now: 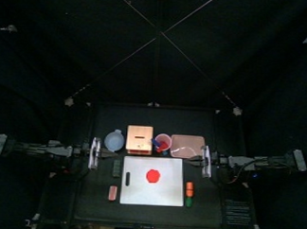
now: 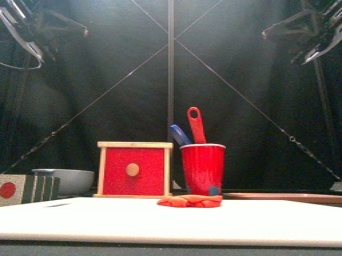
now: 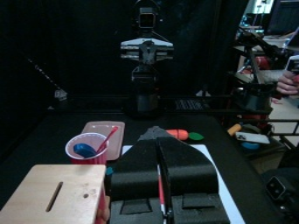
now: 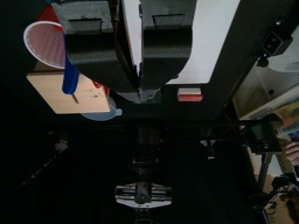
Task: Get the cutter from the drawer then cut the dough then place the extra dough in the bowl
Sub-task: Open the drawer
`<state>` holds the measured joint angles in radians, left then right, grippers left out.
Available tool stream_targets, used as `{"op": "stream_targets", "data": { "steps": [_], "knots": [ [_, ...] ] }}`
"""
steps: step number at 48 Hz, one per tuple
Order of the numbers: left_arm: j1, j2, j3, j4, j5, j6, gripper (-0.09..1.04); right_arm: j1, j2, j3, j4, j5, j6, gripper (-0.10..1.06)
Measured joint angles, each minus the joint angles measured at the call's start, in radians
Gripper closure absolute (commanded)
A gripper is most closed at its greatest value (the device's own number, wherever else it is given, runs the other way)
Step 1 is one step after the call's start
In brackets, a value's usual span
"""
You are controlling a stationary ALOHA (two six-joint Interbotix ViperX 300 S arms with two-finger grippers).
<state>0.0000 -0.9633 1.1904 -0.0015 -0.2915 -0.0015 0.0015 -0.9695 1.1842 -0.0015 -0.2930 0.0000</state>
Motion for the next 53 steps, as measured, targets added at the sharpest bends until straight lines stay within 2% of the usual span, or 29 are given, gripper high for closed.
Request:
{"op": "stream_targets", "data": {
  "steps": [7,13,24,32,37,41,53],
  "knots": [
    [0.0,0.061,0.023,-0.066,-0.064,-0.009,0.96,-0.011,0.034,0.009,-0.006,0.0,-0.012,0.95],
    [-0.003,0.112,0.028,-0.173,-0.092,-0.012,0.86,-0.044,0.092,-0.021,-0.005,-0.026,0.006,0.95],
    [-0.023,0.189,0.028,-0.434,-0.097,-0.058,0.56,-0.077,0.291,-0.202,0.012,-0.054,0.006,0.95],
    [-0.046,0.262,0.028,-0.612,-0.098,-0.08,0.3,-0.12,0.469,-0.36,0.071,-0.044,0.009,0.95],
    [-0.048,0.316,0.028,-0.667,-0.106,-0.083,0.16,-0.152,0.566,-0.451,0.103,0.0,0.009,0.95],
    [-0.048,0.359,0.017,-0.693,-0.121,-0.086,0.11,-0.178,0.644,-0.528,0.107,0.067,0.011,0.95],
    [-0.046,0.488,-0.038,-0.815,-0.152,-0.086,0.11,-0.238,0.831,-0.744,0.11,0.31,0.009,0.95]
  ]
}}
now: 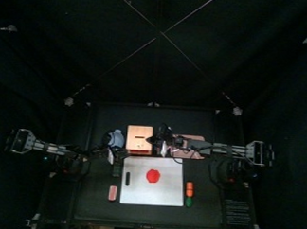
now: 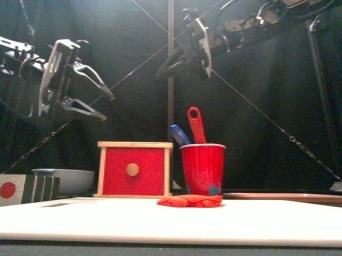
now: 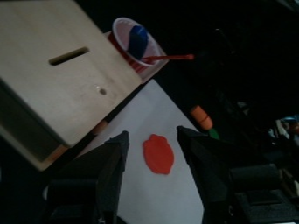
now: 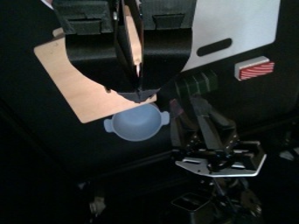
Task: Get the cutter from the drawer then cut the dough then place the extra dough in the bowl
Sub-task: Open the drawer
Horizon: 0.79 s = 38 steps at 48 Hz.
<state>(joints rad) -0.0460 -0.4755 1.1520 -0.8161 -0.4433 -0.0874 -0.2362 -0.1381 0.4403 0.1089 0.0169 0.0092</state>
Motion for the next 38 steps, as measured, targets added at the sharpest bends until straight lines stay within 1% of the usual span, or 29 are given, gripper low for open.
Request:
{"op": "stream_targets", "data": {
  "steps": [2,8,15,23,33,38],
  "knots": [
    [0.0,0.021,-0.005,-0.028,-0.002,0.0,0.11,-0.008,0.029,-0.032,0.0,0.041,-0.003,0.95],
    [0.0,0.083,-0.025,-0.11,-0.002,0.0,0.11,-0.049,0.117,-0.115,-0.005,0.149,-0.005,0.95],
    [0.002,0.147,-0.055,-0.178,-0.005,0.0,0.11,-0.084,0.218,-0.204,-0.011,0.235,-0.008,0.95],
    [0.008,0.236,-0.1,-0.245,-0.011,0.0,0.11,-0.106,0.324,-0.308,-0.029,0.336,-0.009,0.95],
    [0.026,0.348,-0.166,-0.281,-0.011,0.0,0.11,-0.124,0.42,-0.449,-0.078,0.512,-0.011,0.95],
    [0.037,0.393,-0.195,-0.288,-0.011,-0.002,0.11,-0.133,0.46,-0.499,-0.089,0.588,-0.017,0.95]
  ]
}}
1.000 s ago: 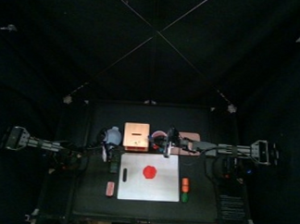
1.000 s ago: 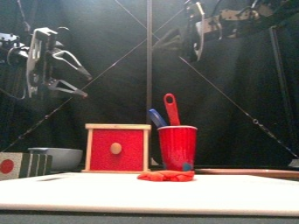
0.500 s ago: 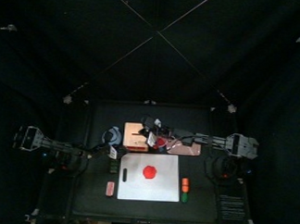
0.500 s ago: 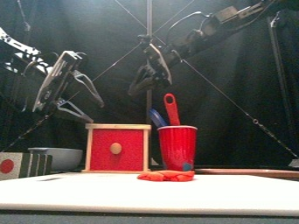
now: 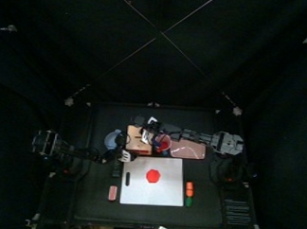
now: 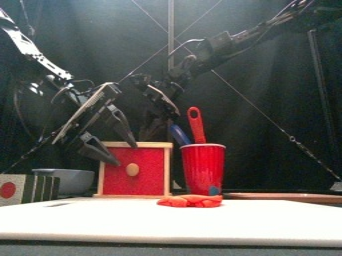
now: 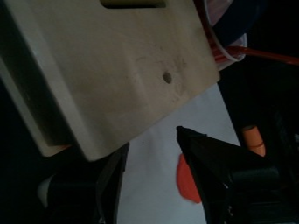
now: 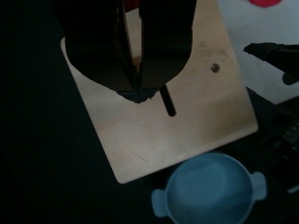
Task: Get the cutter from the drawer then cut the dough then place the extra dough in the bowl
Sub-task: Open the drawer
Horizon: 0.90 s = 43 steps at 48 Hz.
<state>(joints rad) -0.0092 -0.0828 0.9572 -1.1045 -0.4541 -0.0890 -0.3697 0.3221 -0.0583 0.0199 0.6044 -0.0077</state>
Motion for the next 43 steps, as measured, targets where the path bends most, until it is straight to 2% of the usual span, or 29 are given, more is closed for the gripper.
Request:
{"op": "stream_targets", "data": {
  "steps": [9,43],
  "knots": [
    [0.012,0.055,-0.038,-0.003,0.0,-0.002,0.11,-0.005,0.049,-0.043,-0.012,0.071,-0.002,0.95],
    [0.037,0.098,-0.063,-0.063,0.008,-0.002,0.11,-0.005,0.052,-0.048,-0.015,0.072,-0.003,0.95]
  ]
}}
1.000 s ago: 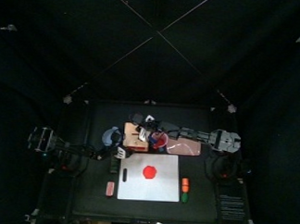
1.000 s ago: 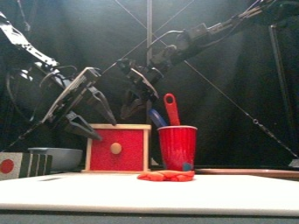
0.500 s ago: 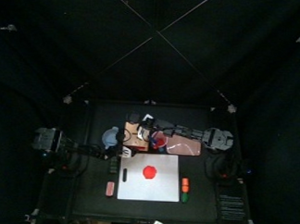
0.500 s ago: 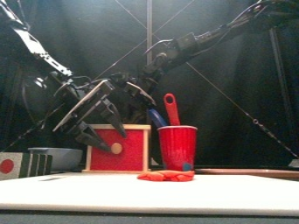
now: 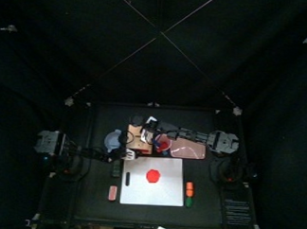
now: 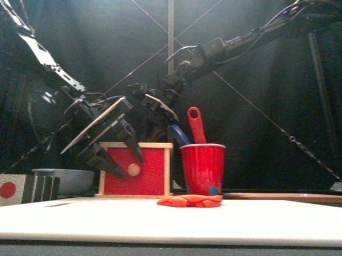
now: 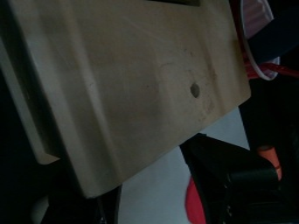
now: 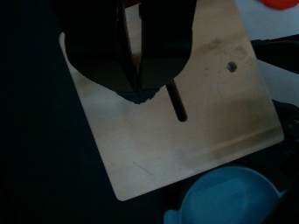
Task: Get the cutter from the drawer then cut the dough then place the extra dough in the bowl
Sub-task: Open the drawer
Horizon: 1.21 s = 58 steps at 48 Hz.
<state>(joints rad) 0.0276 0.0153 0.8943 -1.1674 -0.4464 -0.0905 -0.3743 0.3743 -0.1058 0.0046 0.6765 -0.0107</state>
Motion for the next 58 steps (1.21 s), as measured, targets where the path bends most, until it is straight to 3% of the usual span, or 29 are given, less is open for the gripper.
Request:
{"op": "stream_targets", "data": {
  "steps": [15,32,58],
  "knots": [
    [0.002,0.006,-0.002,-0.017,0.0,0.0,0.13,0.0,0.002,0.0,0.0,0.0,-0.003,0.95],
    [0.0,0.02,-0.017,-0.029,0.006,0.0,0.39,0.0,0.002,0.0,0.0,0.0,-0.008,0.95],
    [-0.074,0.012,-0.017,-0.137,0.012,0.003,0.39,0.002,0.0,0.012,-0.011,-0.006,-0.006,0.95]
  ]
}}
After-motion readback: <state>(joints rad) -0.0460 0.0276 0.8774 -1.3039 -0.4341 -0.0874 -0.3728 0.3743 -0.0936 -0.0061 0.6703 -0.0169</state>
